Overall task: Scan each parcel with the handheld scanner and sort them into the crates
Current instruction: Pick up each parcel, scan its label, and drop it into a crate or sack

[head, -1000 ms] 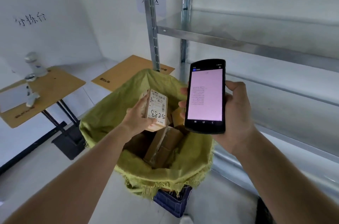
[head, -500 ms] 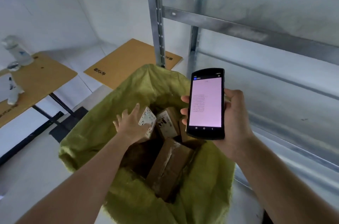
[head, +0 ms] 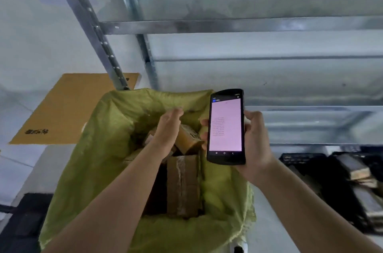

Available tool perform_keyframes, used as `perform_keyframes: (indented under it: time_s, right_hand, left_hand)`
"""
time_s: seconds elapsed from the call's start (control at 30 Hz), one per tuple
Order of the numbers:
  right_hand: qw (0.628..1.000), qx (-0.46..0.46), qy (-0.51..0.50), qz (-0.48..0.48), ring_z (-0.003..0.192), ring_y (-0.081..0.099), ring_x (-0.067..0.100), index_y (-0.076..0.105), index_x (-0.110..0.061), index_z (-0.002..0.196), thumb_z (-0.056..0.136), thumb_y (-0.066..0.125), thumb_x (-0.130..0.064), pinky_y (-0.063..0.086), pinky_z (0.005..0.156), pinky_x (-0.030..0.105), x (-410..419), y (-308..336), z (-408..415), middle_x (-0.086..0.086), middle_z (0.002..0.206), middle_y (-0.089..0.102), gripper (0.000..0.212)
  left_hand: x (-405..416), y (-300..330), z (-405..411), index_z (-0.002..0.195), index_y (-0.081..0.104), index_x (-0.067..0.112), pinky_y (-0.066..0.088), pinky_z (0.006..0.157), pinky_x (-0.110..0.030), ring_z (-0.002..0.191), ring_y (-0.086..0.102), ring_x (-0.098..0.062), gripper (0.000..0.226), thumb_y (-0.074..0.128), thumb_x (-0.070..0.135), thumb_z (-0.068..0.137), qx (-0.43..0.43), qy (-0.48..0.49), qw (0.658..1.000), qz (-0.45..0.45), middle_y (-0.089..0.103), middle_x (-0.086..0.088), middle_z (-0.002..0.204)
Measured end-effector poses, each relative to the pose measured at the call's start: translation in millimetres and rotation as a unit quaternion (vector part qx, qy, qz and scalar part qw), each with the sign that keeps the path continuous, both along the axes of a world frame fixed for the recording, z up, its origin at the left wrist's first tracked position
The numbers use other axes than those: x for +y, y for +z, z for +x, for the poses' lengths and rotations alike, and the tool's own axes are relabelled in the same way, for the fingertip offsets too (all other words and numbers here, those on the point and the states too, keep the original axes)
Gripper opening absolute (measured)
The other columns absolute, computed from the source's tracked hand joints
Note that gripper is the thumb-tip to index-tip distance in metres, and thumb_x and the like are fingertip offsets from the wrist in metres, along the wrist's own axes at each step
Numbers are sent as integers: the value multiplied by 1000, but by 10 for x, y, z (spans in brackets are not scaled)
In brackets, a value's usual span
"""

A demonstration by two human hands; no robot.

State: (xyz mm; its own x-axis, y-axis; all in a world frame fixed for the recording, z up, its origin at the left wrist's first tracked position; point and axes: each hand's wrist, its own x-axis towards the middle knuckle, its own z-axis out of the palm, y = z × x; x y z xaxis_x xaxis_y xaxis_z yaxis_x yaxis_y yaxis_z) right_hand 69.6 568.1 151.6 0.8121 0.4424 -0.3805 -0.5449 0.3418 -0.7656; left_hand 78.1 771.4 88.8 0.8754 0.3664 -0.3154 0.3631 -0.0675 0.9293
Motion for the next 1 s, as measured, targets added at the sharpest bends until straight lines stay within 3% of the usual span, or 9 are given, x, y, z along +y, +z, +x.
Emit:
perform_keyframes:
  time_s: [0.1, 0.2, 0.37, 0.57, 0.7, 1.0]
  right_hand:
    - [997, 1, -77, -14, 96, 65, 39, 66, -10, 136, 105, 26, -48, 57, 81, 44, -486, -22, -270, 31, 126, 70, 63]
    - [989, 5, -145, -29, 99, 66, 40, 66, -12, 136, 106, 23, -48, 54, 89, 49, -1059, -58, -535, 26, 126, 73, 64]
    - [971, 16, -238, -17, 96, 69, 38, 68, -13, 134, 108, 19, -46, 57, 92, 53, -2098, -134, -931, 25, 126, 73, 64]
    - [960, 36, -274, -50, 95, 70, 38, 66, -7, 134, 107, 23, -43, 60, 87, 49, -3507, -353, -1310, 23, 121, 75, 62]
    - [955, 46, -285, -76, 92, 70, 37, 67, -6, 131, 106, 24, -42, 60, 85, 49, -4342, -569, -1478, 24, 119, 76, 61]
    - [941, 102, -318, -60, 82, 69, 34, 68, -4, 125, 105, 23, -42, 60, 68, 37, -5533, -1027, -1026, 31, 123, 71, 63]
  left_hand:
    - [-513, 44, 51, 153, 49, 19, 39, 117, -45, 143, 47, -28, 55, 40, 51, 109, -8, -70, 997, -23, 52, -4, 157]
    - [-1157, 83, 25, 138, 57, 25, 41, 114, -42, 136, 52, -24, 41, 39, 48, 110, -16, -139, 990, -25, 58, 0, 142]
    - [-2309, 61, 22, 145, 58, 29, 45, 110, -41, 129, 58, -24, 46, 44, 52, 108, -10, -198, 980, -12, 60, 3, 145]
    - [-3855, -165, -113, 139, 61, 24, 47, 110, -45, 127, 60, -26, 39, 42, 43, 110, 35, -258, 965, -4, 63, -2, 140]
    - [-4720, -424, -298, 137, 61, 21, 46, 88, -30, 122, 60, -27, 35, 45, 36, 110, 84, -288, 954, 7, 63, -4, 139]
    - [-5758, -980, 130, 147, 57, 22, 43, 103, -39, 124, 56, -26, 43, 47, 40, 109, 167, -307, 937, 13, 61, -4, 141]
